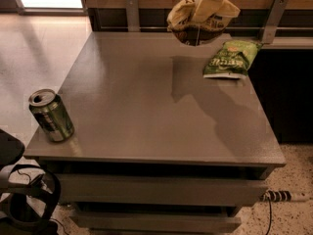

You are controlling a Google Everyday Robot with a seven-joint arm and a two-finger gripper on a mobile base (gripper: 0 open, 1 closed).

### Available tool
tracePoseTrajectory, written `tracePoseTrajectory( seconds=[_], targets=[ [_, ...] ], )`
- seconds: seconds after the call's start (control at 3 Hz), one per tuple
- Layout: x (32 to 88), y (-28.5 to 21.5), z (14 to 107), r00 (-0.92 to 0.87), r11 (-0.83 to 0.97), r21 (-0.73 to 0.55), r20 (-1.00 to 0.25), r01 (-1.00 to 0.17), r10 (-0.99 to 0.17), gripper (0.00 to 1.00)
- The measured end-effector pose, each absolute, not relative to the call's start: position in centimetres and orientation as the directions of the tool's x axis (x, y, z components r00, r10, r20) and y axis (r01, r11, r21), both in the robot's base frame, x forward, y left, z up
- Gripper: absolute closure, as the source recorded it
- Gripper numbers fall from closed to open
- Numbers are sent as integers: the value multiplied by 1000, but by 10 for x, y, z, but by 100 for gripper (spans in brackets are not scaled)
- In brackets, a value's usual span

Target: Move brown chip bag near green can

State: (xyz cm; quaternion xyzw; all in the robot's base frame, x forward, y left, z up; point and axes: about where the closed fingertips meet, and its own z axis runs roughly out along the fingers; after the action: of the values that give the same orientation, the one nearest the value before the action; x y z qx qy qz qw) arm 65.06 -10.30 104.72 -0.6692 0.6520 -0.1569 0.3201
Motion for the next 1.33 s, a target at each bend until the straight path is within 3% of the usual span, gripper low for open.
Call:
tracePoseTrajectory(
  seconds=[0.33,1.33],
  targets=[
    [595,-115,1086,121,95,-686,-259,-721,-958,100],
    [571,-107,1095,183,89,-719,-292,-689,-939,100]
  ],
)
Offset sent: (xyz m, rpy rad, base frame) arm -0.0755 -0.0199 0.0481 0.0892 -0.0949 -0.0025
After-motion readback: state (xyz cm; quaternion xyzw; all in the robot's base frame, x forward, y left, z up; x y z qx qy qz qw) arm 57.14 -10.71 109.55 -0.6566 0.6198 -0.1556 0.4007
